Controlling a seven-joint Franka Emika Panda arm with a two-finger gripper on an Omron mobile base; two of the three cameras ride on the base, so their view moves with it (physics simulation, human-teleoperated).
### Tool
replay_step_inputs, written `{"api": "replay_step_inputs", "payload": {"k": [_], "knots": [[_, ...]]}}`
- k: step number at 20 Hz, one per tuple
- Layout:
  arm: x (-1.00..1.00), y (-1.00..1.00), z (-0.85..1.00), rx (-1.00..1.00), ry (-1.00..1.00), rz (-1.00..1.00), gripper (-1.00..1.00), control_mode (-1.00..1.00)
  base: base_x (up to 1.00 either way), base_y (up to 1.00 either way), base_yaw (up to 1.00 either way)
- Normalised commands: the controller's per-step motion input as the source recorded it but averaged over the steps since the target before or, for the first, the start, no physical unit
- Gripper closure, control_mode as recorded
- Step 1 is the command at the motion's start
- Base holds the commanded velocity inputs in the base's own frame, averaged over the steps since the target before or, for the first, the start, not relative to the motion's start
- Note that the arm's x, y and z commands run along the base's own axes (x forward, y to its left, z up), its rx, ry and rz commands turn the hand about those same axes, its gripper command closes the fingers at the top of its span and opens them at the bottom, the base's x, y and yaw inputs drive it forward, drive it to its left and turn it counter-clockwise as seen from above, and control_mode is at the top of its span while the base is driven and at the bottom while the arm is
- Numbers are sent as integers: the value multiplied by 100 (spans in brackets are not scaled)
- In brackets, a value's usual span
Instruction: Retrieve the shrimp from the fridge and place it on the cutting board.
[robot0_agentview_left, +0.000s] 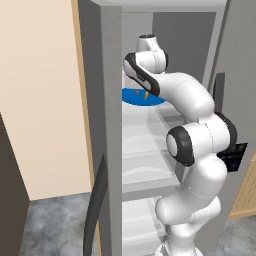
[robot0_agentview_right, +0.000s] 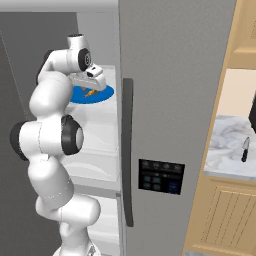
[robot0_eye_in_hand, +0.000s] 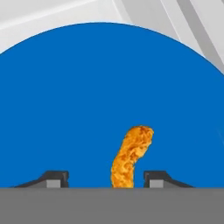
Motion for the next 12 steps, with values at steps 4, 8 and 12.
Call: {"api": "replay_step_inputs", "payload": {"k": [4, 8, 12], "knots": [[-10, 0, -26, 9, 0, 0, 100, -100, 0, 0, 0], [-4, 0, -11, 7, 0, 0, 100, -100, 0, 0, 0], [0, 0, 0, 2, 0, 0, 100, -100, 0, 0, 0]]}}
